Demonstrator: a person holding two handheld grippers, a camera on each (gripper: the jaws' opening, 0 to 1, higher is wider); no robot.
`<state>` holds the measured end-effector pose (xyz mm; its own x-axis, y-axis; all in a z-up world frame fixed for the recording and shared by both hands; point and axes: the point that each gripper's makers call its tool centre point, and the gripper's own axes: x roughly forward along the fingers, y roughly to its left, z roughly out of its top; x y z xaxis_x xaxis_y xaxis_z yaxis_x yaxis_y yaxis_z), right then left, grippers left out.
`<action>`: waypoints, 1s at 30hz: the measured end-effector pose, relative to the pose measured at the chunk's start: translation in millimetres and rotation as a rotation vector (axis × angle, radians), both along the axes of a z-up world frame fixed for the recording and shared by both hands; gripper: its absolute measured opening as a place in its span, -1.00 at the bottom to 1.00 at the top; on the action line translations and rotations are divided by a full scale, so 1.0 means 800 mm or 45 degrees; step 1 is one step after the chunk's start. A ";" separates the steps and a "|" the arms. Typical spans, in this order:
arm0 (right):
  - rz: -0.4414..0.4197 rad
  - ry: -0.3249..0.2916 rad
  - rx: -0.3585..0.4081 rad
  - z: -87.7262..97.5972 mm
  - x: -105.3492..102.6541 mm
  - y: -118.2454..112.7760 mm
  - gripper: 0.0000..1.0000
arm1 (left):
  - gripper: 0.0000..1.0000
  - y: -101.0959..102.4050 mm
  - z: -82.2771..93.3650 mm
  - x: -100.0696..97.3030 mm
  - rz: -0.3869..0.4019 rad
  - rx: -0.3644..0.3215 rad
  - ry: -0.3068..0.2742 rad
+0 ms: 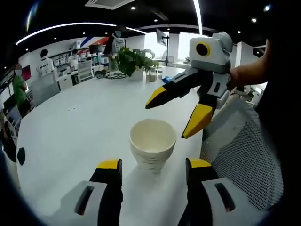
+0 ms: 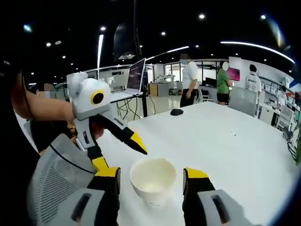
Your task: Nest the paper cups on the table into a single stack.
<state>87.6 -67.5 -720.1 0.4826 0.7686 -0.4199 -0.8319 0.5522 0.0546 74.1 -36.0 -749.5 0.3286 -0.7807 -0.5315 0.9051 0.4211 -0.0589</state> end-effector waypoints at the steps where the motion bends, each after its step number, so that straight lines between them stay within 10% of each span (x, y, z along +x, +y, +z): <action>1: -0.004 -0.001 -0.001 -0.001 0.001 0.000 0.11 | 0.08 -0.002 -0.003 0.001 0.001 0.000 0.000; 30: -0.072 0.019 -0.012 -0.034 0.010 0.014 0.08 | 0.06 -0.043 -0.045 0.022 -0.028 -0.020 -0.058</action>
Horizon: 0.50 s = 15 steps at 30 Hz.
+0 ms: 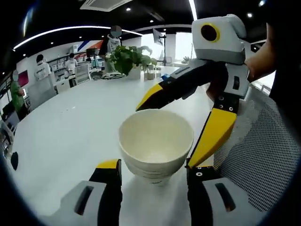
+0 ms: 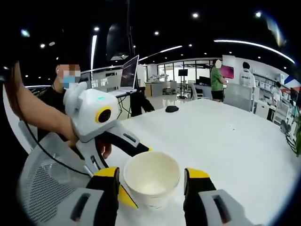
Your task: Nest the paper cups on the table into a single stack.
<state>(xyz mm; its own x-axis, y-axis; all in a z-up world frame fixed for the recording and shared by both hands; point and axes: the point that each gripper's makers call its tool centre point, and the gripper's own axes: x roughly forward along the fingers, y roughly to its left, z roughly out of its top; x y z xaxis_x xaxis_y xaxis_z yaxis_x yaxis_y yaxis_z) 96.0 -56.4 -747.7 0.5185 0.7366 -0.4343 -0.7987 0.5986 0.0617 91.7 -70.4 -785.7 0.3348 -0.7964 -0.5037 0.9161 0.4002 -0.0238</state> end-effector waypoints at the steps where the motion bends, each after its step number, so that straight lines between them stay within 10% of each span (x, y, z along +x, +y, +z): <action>1: 0.000 0.001 -0.002 -0.001 0.000 0.000 0.06 | 0.05 -0.001 0.000 0.000 -0.002 -0.006 0.000; 15: -0.022 0.019 0.036 0.010 0.003 -0.001 -0.07 | -0.06 -0.003 0.009 0.007 -0.007 0.001 -0.046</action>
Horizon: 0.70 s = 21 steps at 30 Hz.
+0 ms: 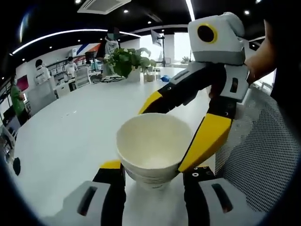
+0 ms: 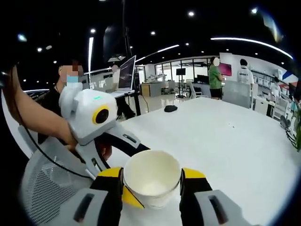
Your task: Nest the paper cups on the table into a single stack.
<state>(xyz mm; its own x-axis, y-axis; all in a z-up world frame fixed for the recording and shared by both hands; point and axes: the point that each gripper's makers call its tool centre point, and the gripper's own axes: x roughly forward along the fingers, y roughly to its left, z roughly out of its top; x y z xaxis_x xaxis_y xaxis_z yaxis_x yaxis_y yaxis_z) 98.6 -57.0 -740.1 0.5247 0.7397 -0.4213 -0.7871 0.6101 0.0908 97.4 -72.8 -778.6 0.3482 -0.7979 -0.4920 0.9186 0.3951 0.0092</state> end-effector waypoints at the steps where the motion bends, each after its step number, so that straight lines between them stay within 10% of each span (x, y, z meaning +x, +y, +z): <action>1: 0.001 -0.002 0.001 0.001 0.001 0.000 -0.07 | -0.06 0.000 0.001 0.001 0.001 -0.002 0.000; 21: -0.011 -0.053 0.035 0.032 0.056 -0.011 -0.08 | -0.06 -0.011 0.034 0.054 -0.018 0.016 -0.065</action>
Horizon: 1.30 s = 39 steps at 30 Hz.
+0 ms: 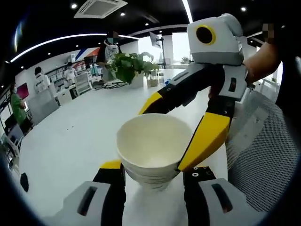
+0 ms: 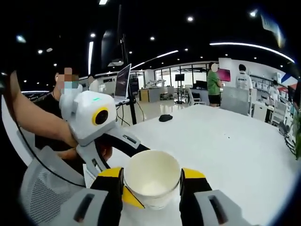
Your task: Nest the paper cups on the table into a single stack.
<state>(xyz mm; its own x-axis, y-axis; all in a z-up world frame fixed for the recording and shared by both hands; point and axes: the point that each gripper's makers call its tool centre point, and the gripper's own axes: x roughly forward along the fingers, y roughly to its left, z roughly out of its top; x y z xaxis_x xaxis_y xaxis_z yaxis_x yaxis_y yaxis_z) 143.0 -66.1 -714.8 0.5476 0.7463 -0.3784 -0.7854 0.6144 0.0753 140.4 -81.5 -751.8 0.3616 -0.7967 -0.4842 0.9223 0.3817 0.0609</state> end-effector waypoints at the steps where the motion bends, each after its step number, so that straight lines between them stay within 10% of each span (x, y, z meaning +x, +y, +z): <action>1: 0.002 -0.003 -0.001 0.001 0.004 -0.001 -0.08 | -0.06 -0.001 0.002 0.004 0.002 -0.003 -0.002; 18: -0.004 -0.002 -0.011 0.006 0.070 -0.009 -0.08 | -0.07 -0.012 0.006 0.070 0.028 -0.020 0.017; 39: -0.057 0.119 -0.033 -0.039 0.122 -0.011 -0.08 | -0.10 -0.003 -0.042 0.123 0.109 0.034 0.106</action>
